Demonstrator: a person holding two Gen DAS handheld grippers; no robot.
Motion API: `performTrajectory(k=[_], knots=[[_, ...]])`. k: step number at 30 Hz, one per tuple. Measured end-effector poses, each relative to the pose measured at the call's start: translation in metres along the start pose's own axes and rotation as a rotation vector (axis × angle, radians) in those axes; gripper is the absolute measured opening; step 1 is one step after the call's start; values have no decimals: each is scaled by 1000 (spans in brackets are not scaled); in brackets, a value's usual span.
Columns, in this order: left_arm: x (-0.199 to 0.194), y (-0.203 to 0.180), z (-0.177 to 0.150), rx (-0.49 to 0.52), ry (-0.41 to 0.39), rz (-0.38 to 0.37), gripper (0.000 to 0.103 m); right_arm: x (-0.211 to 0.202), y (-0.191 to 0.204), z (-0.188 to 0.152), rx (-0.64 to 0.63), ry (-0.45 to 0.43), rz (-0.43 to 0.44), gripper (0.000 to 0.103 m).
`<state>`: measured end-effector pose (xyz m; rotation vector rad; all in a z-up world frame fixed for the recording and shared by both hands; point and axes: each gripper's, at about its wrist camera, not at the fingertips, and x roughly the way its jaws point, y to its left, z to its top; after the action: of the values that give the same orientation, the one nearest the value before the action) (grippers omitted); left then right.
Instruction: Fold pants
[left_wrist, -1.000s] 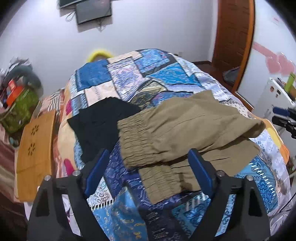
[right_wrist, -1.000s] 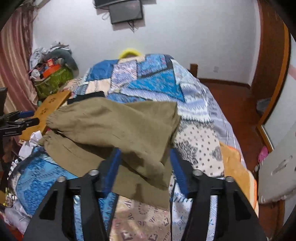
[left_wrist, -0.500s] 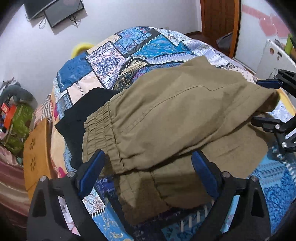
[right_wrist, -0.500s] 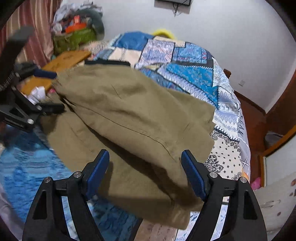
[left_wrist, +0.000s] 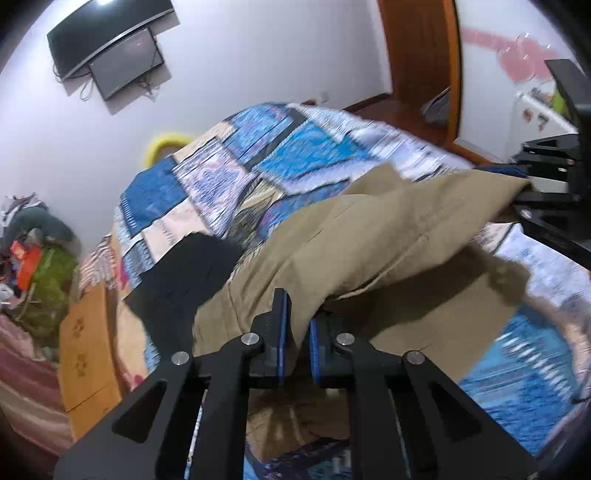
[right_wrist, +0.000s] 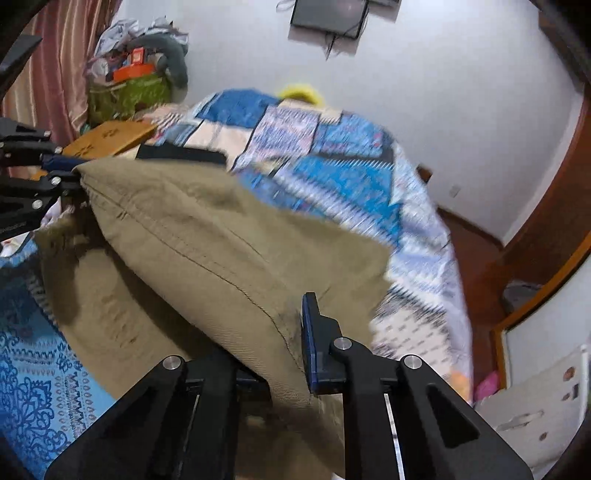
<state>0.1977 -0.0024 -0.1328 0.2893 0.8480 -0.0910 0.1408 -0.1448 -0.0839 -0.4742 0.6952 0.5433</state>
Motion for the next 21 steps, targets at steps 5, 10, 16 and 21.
performTrajectory(k=[5,10,16,21], knots=[[-8,-3,3,-27,4,-88,11,-27,-16,3,0,-39,-36,10],[0,-4,-13,-74,48,-149,11,-21,-4,-22,-23,17,4,10],[5,-16,-39,-73,98,-173,11,-12,13,-56,-5,85,61,9],[15,-21,-60,-109,147,-197,11,-8,11,-69,72,118,100,9]])
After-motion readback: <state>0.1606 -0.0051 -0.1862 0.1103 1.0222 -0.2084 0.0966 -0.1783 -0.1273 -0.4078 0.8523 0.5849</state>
